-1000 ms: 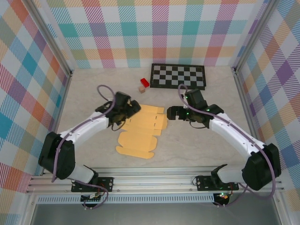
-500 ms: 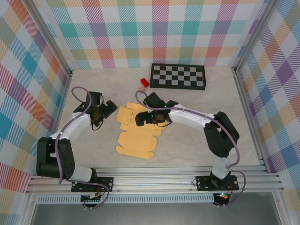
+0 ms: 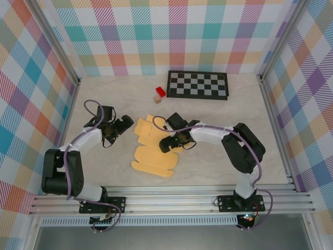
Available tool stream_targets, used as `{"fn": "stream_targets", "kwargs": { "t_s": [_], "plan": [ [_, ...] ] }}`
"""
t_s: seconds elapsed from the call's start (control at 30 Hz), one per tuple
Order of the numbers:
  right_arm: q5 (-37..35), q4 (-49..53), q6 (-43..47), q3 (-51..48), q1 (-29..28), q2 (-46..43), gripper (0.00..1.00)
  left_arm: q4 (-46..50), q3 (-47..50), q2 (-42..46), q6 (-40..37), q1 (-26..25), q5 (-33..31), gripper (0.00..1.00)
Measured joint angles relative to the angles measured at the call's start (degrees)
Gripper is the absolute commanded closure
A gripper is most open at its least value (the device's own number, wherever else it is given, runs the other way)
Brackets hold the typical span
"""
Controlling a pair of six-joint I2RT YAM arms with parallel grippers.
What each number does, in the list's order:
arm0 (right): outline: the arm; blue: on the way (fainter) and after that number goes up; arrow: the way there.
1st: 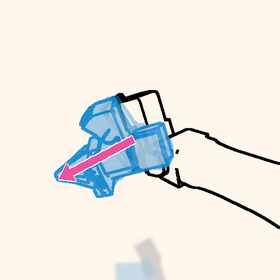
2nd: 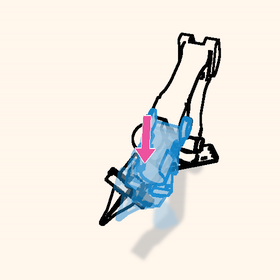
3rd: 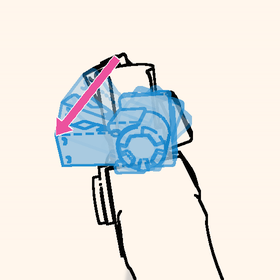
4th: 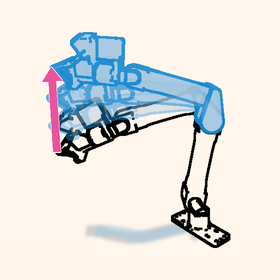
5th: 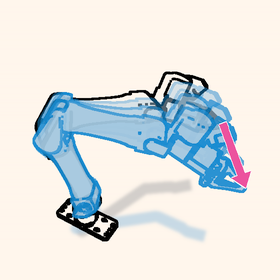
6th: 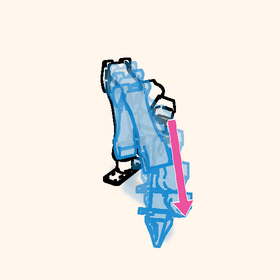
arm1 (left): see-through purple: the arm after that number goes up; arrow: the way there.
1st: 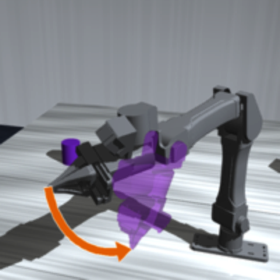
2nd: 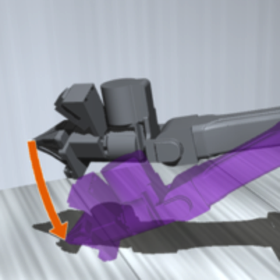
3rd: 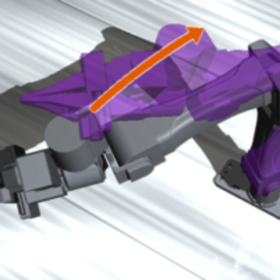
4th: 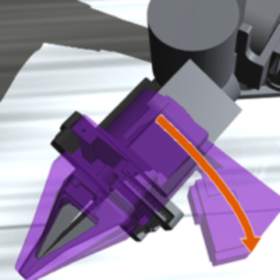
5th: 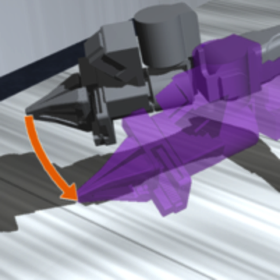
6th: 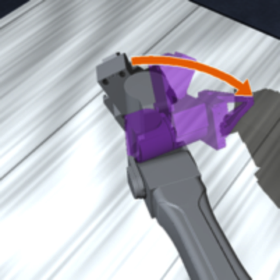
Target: Fold the paper box
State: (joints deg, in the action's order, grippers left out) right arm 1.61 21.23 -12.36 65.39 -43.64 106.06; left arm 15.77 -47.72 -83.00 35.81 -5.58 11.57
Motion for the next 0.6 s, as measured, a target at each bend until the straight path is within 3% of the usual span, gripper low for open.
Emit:
{"fn": "stream_targets", "kwargs": {
  "t_s": [0.17,0.33,0.6],
  "plan": [
    [0.42,0.68,4.42,-4.39,4.79,-3.91,0.06,-0.33,0.00,0.00,-1.31,-1.75,0.85,0.01],
    [5.03,5.11,9.75,-3.08,9.22,-7.08,0.15,-0.09,-0.55,-0.61,-3.15,-4.61,1.11,0.02],
    [10.78,15.65,32.41,23.74,11.67,-4.13,0.21,3.85,-5.27,-1.40,-5.79,-6.69,0.20,0.03]
  ]
}}
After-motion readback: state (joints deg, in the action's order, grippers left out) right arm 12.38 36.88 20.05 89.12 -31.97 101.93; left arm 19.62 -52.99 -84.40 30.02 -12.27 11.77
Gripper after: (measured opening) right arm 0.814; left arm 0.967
